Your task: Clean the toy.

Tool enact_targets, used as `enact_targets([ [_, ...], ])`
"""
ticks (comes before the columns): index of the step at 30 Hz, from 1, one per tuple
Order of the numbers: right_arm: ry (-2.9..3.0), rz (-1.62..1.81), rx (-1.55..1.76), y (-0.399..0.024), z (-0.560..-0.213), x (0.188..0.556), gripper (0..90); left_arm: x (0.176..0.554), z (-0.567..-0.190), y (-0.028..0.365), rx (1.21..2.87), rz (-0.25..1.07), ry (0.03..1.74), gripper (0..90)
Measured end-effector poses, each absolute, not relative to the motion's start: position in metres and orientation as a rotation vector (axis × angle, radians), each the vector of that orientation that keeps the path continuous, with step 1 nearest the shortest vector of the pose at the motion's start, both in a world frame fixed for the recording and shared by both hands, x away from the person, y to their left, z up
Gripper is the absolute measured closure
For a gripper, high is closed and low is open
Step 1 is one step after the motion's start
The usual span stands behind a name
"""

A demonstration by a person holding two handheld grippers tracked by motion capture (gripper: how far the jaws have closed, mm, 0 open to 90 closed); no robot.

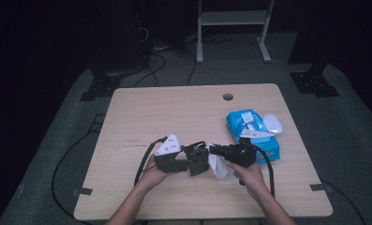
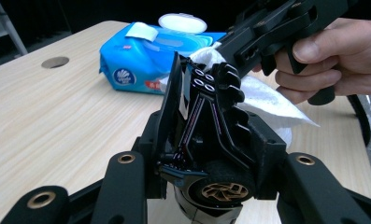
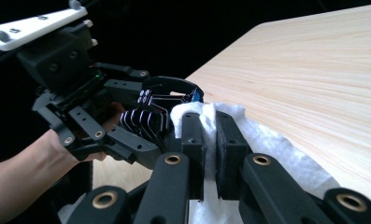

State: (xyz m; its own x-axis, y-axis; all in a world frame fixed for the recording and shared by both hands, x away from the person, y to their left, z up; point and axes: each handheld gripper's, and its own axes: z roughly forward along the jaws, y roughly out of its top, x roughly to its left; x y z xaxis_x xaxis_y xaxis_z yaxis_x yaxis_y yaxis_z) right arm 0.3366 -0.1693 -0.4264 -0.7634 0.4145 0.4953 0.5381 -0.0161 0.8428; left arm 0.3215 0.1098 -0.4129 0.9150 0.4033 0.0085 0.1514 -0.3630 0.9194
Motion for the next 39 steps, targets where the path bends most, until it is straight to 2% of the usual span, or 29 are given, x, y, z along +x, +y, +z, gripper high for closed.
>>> enact_targets([
  [8, -2.23, -1.873, -0.917, -0.128, -0.418, 0.333, 83.3, 0.308, -0.421, 0.149, 1.965, 0.266, 0.456, 55.7],
  [14, -2.283, -1.846, -0.865, -0.108, -0.418, 0.327, 83.2, 0.302, -0.425, 0.165, 2.005, 0.249, 0.459, 55.7],
  [19, -2.352, -1.814, -0.841, -0.101, -0.42, 0.324, 83.1, 0.297, -0.431, 0.174, 2.0, 0.247, 0.486, 55.5],
  [39, -2.482, -1.742, -0.778, -0.081, -0.435, 0.312, 82.7, 0.285, -0.455, 0.197, 2.154, 0.251, 0.497, 53.4],
])
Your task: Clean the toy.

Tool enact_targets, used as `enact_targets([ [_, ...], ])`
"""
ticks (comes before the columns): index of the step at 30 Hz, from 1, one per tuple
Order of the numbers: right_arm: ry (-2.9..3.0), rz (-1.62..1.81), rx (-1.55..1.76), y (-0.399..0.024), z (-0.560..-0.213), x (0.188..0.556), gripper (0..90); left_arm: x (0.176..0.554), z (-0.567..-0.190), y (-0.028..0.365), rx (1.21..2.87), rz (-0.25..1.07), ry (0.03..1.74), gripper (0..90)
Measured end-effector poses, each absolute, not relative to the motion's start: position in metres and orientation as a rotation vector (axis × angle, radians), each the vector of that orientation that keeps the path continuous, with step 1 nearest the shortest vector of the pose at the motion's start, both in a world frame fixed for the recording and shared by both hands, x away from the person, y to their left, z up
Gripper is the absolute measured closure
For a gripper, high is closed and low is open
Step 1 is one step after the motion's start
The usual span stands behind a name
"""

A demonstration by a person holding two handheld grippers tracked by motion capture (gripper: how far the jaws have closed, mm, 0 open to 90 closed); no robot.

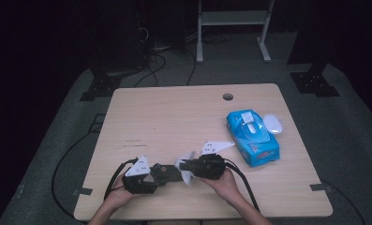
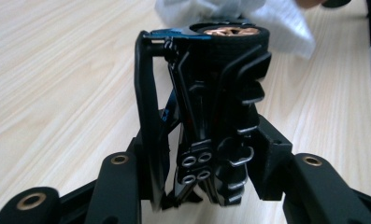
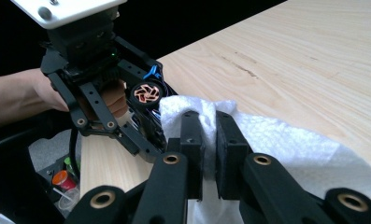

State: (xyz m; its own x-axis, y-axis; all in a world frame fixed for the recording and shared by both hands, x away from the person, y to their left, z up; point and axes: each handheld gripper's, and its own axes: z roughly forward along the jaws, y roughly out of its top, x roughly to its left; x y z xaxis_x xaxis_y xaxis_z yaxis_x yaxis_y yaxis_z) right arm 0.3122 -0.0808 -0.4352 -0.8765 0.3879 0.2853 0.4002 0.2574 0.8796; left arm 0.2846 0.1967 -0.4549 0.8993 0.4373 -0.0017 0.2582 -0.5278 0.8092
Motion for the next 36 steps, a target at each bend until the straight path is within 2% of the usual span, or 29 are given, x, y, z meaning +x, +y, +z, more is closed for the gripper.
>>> enact_targets([
  [9, -2.581, -1.682, -0.731, -0.066, -0.442, 0.305, 82.8, 0.281, -0.459, 0.208, 2.17, 0.264, 0.526, 51.2],
  [15, -2.56, -1.698, -0.762, -0.069, -0.443, 0.309, 82.7, 0.285, -0.452, 0.194, 2.189, 0.288, 0.488, 49.7],
  [20, -2.548, -1.71, -0.811, -0.083, -0.439, 0.312, 82.5, 0.292, -0.448, 0.173, 2.219, 0.298, 0.436, 51.3],
  [23, -2.546, -1.719, -0.837, -0.096, -0.437, 0.314, 82.3, 0.295, -0.448, 0.161, 2.247, 0.298, 0.407, 58.7],
  [30, -2.568, -1.728, -0.97, -0.134, -0.443, 0.322, 82.5, 0.3, -0.448, 0.15, 2.244, 0.329, 0.418, 59.5],
  [36, -2.554, -1.741, -0.993, -0.138, -0.441, 0.326, 82.4, 0.312, -0.445, 0.139, 2.269, 0.35, 0.408, 59.6],
])
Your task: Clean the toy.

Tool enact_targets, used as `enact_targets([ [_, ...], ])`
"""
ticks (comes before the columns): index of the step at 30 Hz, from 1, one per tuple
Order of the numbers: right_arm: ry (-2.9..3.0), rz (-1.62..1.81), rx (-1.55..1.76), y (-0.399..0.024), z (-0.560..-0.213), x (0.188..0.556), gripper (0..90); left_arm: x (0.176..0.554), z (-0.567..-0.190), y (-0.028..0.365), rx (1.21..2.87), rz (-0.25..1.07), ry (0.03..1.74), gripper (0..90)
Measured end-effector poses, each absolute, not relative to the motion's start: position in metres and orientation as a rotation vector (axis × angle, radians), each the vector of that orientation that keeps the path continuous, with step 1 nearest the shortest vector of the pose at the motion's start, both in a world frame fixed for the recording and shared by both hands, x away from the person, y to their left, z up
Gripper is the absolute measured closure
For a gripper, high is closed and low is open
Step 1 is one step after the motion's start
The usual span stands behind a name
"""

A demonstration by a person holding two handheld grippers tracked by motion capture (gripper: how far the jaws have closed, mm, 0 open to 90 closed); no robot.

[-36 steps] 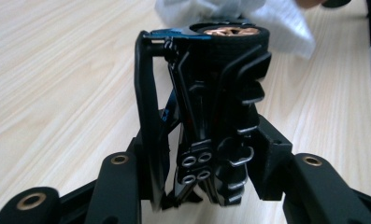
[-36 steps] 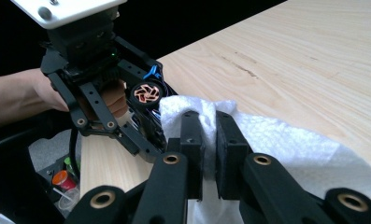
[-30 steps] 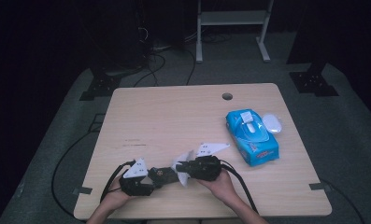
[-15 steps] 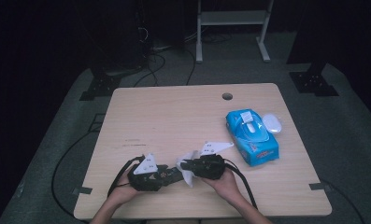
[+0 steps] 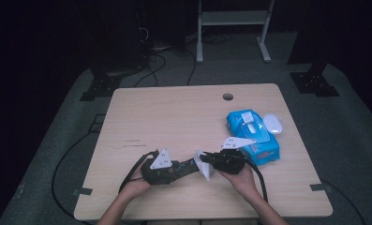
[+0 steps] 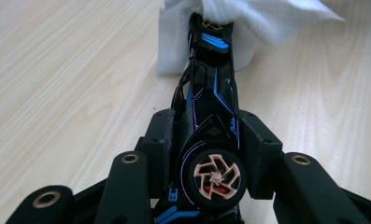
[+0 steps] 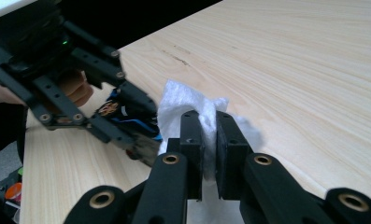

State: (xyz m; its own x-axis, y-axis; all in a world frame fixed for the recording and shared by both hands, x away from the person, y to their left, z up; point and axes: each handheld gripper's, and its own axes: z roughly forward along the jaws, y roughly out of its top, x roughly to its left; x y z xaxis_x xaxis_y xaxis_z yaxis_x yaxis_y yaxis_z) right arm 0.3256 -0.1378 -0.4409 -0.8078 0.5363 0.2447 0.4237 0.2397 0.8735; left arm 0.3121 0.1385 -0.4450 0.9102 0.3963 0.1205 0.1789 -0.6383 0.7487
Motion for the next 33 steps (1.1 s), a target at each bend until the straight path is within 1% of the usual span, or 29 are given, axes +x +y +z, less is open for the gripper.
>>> enact_targets([
  [6, 2.358, 1.595, 0.987, -0.153, -0.441, 0.332, 82.4, 0.317, -0.444, 0.136, 2.268, 0.315, 0.431, 59.3],
  [8, 2.34, 1.616, 0.987, -0.158, -0.437, 0.33, 82.4, 0.319, -0.441, 0.132, 2.271, 0.307, 0.424, 57.2],
  [12, 2.336, 1.638, 0.978, -0.162, -0.433, 0.327, 82.4, 0.322, -0.434, 0.115, 2.312, 0.314, 0.397, 52.8],
  [18, 2.315, 1.663, 1.002, -0.171, -0.433, 0.327, 82.4, 0.332, -0.434, 0.088, 2.385, 0.306, 0.386, 51.1],
  [22, 2.298, 1.684, 1.03, -0.177, -0.435, 0.329, 82.4, 0.336, -0.435, 0.078, 2.426, 0.296, 0.385, 48.1],
  [23, 2.295, 1.689, 1.036, -0.178, -0.435, 0.329, 82.4, 0.337, -0.435, 0.075, 2.434, 0.286, 0.391, 48.1],
  [26, 2.292, 1.697, 1.049, -0.18, -0.436, 0.331, 82.3, 0.339, -0.437, 0.069, 2.504, 0.316, 0.393, 49.4],
  [28, 2.293, 1.712, 1.059, -0.181, -0.438, 0.332, 82.3, 0.34, -0.436, 0.066, 2.529, 0.332, 0.414, 53.6],
  [29, 2.295, 1.717, 1.067, -0.181, -0.439, 0.333, 82.3, 0.34, -0.436, 0.066, 2.527, 0.329, 0.414, 56.8],
  [33, 2.299, 1.751, 1.087, -0.18, -0.441, 0.335, 82.3, 0.338, -0.433, 0.068, 2.508, 0.323, 0.398, 58.8],
])
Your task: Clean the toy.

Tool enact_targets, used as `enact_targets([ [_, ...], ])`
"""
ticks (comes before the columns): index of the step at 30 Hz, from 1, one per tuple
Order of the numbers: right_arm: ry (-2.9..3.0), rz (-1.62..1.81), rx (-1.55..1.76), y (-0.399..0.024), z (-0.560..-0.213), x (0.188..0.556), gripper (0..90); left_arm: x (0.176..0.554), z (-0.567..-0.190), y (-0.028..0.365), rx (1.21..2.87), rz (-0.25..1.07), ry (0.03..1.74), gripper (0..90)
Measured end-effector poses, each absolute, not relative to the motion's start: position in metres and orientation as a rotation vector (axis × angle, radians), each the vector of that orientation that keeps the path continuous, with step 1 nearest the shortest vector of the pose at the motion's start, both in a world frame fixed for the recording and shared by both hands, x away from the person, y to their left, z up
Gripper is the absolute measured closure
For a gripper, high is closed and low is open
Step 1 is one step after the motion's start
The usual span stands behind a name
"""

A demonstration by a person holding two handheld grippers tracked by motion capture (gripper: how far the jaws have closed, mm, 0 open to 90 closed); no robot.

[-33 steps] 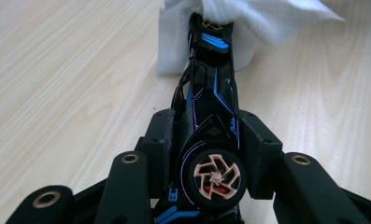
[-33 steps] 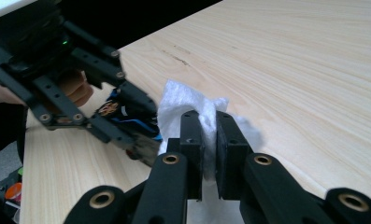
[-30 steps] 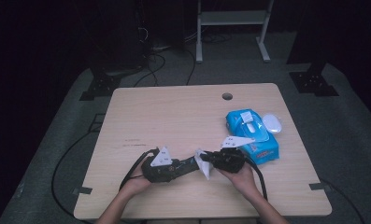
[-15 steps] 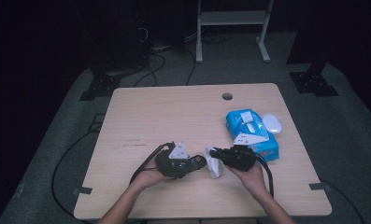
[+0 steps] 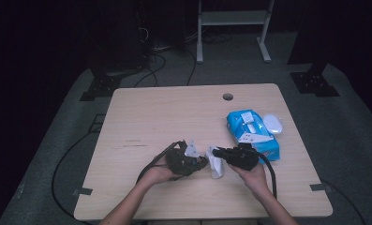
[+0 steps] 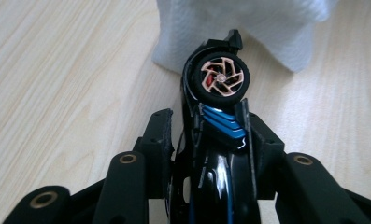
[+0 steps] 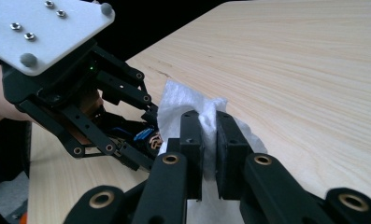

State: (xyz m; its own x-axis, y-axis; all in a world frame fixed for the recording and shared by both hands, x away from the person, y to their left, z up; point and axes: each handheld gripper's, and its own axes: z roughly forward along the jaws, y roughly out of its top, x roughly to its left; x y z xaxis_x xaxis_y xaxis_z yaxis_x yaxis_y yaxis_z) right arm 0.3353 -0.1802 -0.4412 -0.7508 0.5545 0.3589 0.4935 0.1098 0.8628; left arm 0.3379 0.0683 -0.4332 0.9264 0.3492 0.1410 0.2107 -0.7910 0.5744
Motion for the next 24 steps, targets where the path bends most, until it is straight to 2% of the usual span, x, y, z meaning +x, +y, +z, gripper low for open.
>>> enact_targets([
  [8, 2.321, 1.827, 1.022, -0.172, -0.43, 0.332, 82.3, 0.329, -0.42, 0.07, 2.391, 0.355, 0.343, 59.2],
  [11, 2.312, 1.822, 0.986, -0.174, -0.423, 0.33, 82.4, 0.324, -0.412, 0.07, 2.354, 0.375, 0.307, 62.1],
  [24, 2.29, 1.871, 1.01, -0.186, -0.421, 0.332, 82.4, 0.319, -0.41, 0.072, 2.262, 0.328, 0.286, 62.3],
])
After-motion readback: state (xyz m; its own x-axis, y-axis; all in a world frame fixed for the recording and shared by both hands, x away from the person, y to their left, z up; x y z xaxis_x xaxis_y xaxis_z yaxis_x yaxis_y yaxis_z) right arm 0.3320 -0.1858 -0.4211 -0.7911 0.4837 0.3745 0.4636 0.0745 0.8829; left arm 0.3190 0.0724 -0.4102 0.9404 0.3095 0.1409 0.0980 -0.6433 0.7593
